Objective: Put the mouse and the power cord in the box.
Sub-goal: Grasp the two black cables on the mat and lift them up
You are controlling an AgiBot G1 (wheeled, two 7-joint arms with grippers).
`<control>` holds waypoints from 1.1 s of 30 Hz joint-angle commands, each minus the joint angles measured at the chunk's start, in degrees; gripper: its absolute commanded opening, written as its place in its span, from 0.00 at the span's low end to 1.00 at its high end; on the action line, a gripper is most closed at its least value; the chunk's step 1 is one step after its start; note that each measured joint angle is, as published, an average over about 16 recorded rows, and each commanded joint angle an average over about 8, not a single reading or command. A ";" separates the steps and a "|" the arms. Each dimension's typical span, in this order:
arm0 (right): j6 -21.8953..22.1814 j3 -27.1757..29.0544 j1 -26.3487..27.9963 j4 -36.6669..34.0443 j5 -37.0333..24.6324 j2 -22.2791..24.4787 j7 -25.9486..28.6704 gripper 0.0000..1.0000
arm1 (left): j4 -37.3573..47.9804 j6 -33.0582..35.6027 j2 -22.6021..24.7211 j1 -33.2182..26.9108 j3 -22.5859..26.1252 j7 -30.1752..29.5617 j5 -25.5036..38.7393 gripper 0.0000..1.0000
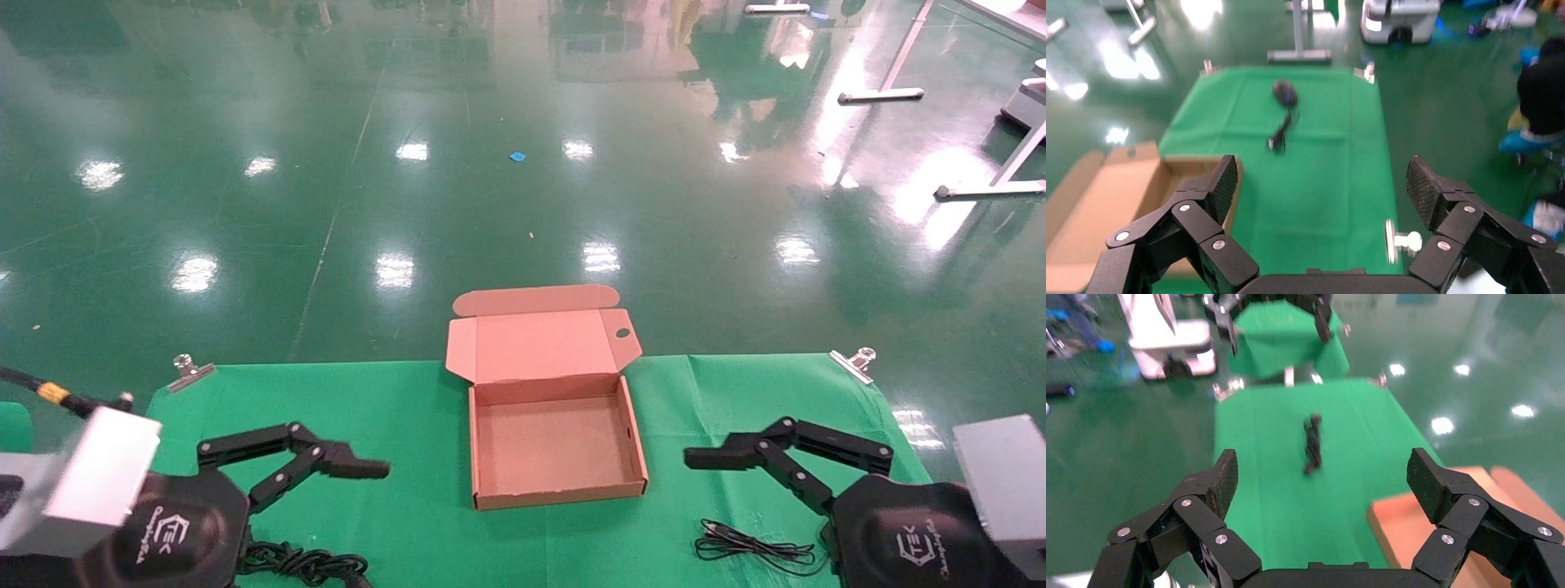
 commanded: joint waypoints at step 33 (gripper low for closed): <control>8.90 -28.00 24.83 -46.16 -43.08 -16.04 -32.98 1.00 | 48.87 -7.84 19.39 -22.32 31.23 26.14 32.64 1.00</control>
